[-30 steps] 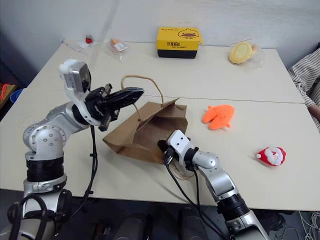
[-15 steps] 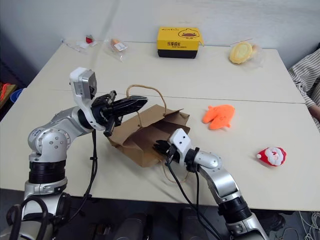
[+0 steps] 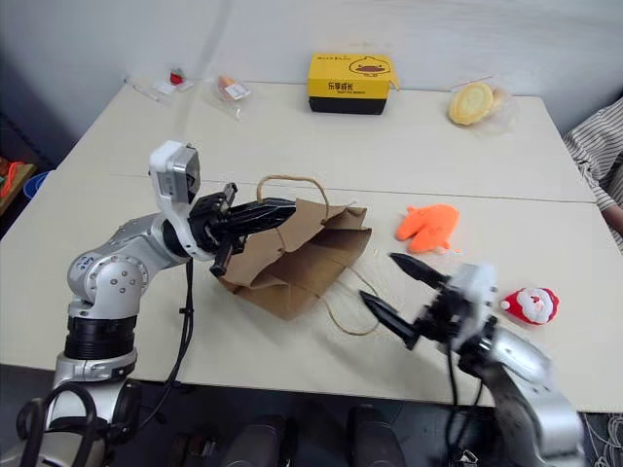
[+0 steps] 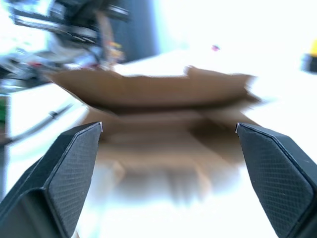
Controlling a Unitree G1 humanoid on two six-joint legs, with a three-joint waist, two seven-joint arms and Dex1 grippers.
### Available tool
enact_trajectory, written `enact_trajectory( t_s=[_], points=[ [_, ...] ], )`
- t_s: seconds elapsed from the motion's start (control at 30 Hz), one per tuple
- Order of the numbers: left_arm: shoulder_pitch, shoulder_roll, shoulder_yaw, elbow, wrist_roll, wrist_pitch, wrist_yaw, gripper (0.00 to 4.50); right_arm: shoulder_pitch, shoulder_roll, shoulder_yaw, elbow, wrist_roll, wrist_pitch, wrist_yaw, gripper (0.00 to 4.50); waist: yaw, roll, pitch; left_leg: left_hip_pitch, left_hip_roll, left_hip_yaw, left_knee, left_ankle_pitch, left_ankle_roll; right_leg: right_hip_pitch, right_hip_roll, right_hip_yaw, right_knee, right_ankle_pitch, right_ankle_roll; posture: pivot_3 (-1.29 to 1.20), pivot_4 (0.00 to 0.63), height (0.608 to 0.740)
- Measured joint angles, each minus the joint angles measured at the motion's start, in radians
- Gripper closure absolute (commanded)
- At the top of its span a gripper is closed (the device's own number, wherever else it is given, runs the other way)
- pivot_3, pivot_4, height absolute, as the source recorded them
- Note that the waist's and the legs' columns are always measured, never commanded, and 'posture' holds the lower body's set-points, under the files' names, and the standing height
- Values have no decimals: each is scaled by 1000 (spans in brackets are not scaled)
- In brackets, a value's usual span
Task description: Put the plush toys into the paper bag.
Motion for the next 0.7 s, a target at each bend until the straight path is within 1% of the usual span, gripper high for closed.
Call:
enact_trajectory(
  t_s=[0.1, 0.2, 0.23, 0.3, 0.37, 0.47, 0.53, 0.63, 0.7],
  points=[
    [0, -2, -4, 4, 3, -6, -8, 4500, 124, -1, -93, 23, -7, -25, -5, 36, 0, 0, 0, 0, 0, 1, 0, 0, 0, 0, 0, 1, 0, 0, 0, 0, 150, 740],
    [-1, -3, -7, 6, 5, -12, -12, 4500, 166, 3, -115, 45, -19, -47, -5, 36, -5, 0, 0, 2, 0, 2, 0, 0, 0, 0, 1, 4, 0, 0, 0, 0, 150, 740],
    [-1, -3, -12, 6, 6, -12, -13, 4500, 182, 20, -130, 57, -26, -66, -13, 36, -4, 0, 0, 2, 0, 2, 0, 0, 0, 0, 1, 4, 0, 0, 1, 0, 150, 740],
    [-1, 1, -16, 8, 15, -14, -17, 4500, 220, 45, -164, 102, -40, -89, -40, 36, -1, 0, 0, 2, 0, 1, -1, 0, 0, 0, 1, 4, 0, -1, 1, 0, 150, 740],
    [-1, 11, -12, 18, 25, -18, -22, 4500, 220, 47, -168, 118, -39, -65, -77, 36, -1, 1, 0, 2, 0, 2, 0, 0, 0, 1, 1, 5, 0, -1, 1, 0, 150, 740],
    [-2, 5, -16, 33, 31, -23, -26, 4500, 101, 16, -154, 118, -30, 25, -156, 36, -9, 1, 0, 3, 0, 4, 1, 0, 0, 1, 1, 6, 0, -1, 1, 0, 150, 740],
    [-3, 5, -17, 39, 35, -25, -31, 4500, -28, -26, -131, 142, -25, 114, -209, 36, -9, 1, 0, 4, 0, 3, 1, 1, -1, 0, 2, 6, 0, -1, 1, 0, 150, 740],
    [-7, 4, -22, 40, 41, -31, -34, 4500, -215, -81, -76, 215, -29, 233, -264, 36, -4, 1, 0, 3, 0, 2, -1, 1, -2, -1, 2, 5, 1, -1, 0, 0, 150, 740],
    [-7, 7, -21, 41, 44, -34, -35, 4500, -341, -84, -35, 299, -49, 314, -317, 36, -3, 1, 0, 2, 0, 1, 0, 1, -2, -1, 1, 5, 1, -1, 0, 0, 150, 740]
  ],
)
